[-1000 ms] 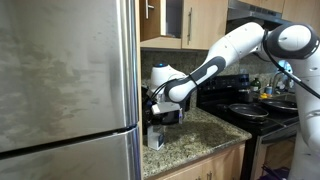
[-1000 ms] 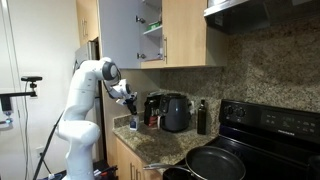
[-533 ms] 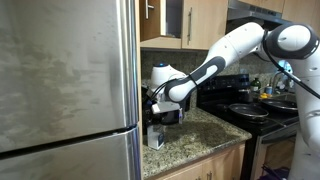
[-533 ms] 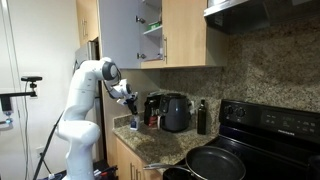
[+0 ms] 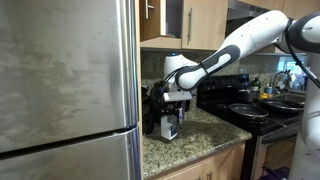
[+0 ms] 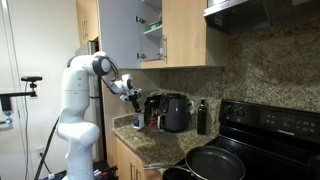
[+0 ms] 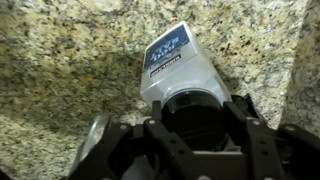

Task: Move the container from the right to the left then back to the right

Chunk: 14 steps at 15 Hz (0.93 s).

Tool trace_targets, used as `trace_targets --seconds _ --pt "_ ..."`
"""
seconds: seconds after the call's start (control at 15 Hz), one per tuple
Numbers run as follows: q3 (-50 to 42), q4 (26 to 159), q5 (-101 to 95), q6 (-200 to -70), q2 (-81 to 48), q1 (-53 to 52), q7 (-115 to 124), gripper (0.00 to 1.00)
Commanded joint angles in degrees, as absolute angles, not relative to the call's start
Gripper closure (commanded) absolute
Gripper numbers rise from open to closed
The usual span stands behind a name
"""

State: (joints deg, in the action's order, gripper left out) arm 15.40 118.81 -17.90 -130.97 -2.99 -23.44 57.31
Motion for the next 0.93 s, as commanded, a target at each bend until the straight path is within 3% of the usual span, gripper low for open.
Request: trace_targets --seconds 0.0,0.27,0.33,0.53,0.6,0.87 --pt "15.66 127.58 -16.28 -124.65 10.79 -20.36 60.02 0.64" --pt "14.14 135.39 -9.77 -119.29 23.33 -15.78 62.22 0.64" --pt "16.79 129.88 -12.47 -119.83 15.96 -15.59 61.77 0.39" --pt "16.0 134.46 -10.03 -119.22 22.36 -13.79 61.49 0.39" --pt "16.34 134.29 -10.86 -118.75 21.24 -12.9 62.88 0.64" --pt "12.51 136.52 -11.09 -117.32 21.23 -6.8 66.0 0.64"
